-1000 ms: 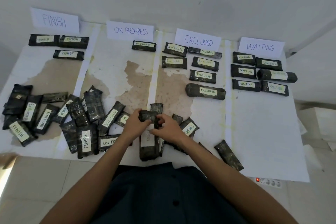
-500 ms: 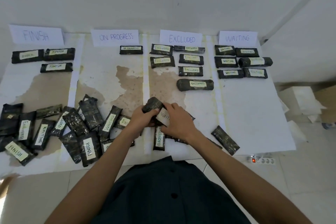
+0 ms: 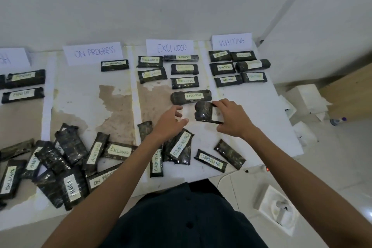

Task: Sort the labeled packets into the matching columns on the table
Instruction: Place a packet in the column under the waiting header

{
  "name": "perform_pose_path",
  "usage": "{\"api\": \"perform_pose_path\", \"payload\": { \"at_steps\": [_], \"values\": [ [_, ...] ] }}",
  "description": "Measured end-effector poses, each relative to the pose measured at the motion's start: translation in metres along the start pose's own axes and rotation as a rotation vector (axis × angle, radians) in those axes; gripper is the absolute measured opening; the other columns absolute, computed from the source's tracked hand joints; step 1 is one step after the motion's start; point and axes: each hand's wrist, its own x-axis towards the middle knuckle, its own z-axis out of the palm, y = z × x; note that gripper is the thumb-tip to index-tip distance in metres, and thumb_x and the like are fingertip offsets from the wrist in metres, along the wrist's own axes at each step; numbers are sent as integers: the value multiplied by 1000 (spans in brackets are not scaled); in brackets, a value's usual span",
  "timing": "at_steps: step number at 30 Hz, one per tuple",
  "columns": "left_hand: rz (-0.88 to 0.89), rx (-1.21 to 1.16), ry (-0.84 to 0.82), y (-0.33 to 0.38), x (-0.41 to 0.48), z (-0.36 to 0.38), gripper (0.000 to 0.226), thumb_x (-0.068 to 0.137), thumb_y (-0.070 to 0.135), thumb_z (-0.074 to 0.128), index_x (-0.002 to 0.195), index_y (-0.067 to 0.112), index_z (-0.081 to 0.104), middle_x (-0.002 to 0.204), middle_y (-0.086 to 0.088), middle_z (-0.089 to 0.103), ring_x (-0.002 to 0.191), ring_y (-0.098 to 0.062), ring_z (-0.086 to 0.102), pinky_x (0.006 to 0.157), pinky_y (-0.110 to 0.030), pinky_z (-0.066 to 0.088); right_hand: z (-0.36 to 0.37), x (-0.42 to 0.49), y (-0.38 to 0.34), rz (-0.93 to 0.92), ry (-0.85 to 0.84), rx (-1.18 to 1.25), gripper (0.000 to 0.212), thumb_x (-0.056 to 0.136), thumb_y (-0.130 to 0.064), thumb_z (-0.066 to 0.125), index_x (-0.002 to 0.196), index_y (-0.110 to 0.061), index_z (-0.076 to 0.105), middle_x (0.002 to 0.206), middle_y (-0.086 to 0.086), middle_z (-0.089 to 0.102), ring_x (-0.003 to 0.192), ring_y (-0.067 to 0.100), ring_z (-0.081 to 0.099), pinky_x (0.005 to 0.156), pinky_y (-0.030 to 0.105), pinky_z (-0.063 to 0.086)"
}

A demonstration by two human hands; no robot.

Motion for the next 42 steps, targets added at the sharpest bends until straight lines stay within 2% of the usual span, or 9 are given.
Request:
{"api": "perform_pose_path", "payload": {
  "at_steps": [3, 7, 11, 16, 20, 25, 34, 37, 42],
  "values": [
    [45, 71, -23, 16, 19, 24, 48, 89, 29, 57, 133, 21, 40, 121, -2, 53, 101, -15, 50, 84, -29, 44, -5, 10, 38, 31, -12, 4, 79, 67, -21, 70, 139, -18, 37, 130, 5, 47, 110, 28, 49, 88, 37, 40],
    [91, 166, -33, 33, 45, 59, 50, 89, 25, 57, 136, 20, 40, 130, -3, 50, 117, -20, 48, 95, -35, 44, -3, 28, 83, 16, -10, 21, 77, 68, -15, 69, 139, -16, 38, 129, 6, 47, 114, 28, 48, 93, 37, 38],
    [98, 255, -54, 50, 74, 98, 51, 89, 23, 55, 137, 19, 39, 136, -4, 46, 124, -21, 42, 99, -36, 41, 5, 53, 127, 9, -12, 48, 75, 69, -9, 69, 137, -14, 40, 130, 8, 48, 119, 29, 46, 100, 39, 36],
    [89, 327, -89, 66, 110, 141, 50, 90, 21, 52, 138, 21, 37, 140, -4, 40, 128, -23, 37, 97, -39, 42, 17, 81, 172, -21, -12, 47, 75, 72, -8, 70, 139, -14, 38, 135, 9, 46, 128, 28, 40, 109, 43, 31],
    [76, 383, -7, 73, 129, 162, 52, 88, 21, 54, 137, 17, 39, 138, -7, 41, 123, -27, 40, 93, -40, 45, 23, 96, 190, -85, -39, 27, 75, 72, -7, 69, 140, -16, 38, 137, 8, 44, 130, 28, 37, 110, 43, 27],
    [49, 406, 8, 71, 135, 169, 53, 86, 20, 54, 137, 15, 39, 133, -12, 43, 119, -31, 42, 90, -41, 46, 30, 104, 195, -145, -46, -6, 72, 74, -6, 67, 139, -16, 39, 138, 9, 44, 130, 29, 37, 111, 43, 27],
    [95, 414, -26, 64, 122, 150, 45, 90, 21, 53, 134, 17, 43, 130, -8, 46, 118, -27, 44, 89, -37, 45, 30, 89, 181, -122, -6, 51, 71, 80, -7, 65, 143, -14, 33, 146, 12, 34, 137, 30, 29, 114, 41, 22],
    [131, 416, -36, 60, 108, 143, 42, 90, 21, 54, 131, 17, 46, 130, -7, 48, 120, -26, 43, 91, -39, 45, 28, 70, 165, -113, -8, 80, 69, 82, -11, 63, 144, -14, 32, 147, 12, 33, 135, 30, 32, 110, 39, 28],
    [163, 395, -40, 42, 75, 138, 44, 88, 19, 55, 131, 14, 46, 131, -10, 48, 117, -30, 44, 91, -42, 45, 33, 31, 128, -88, -33, 151, 65, 82, -13, 62, 141, -16, 36, 141, 10, 36, 120, 30, 44, 95, 39, 40]
  ]
}}
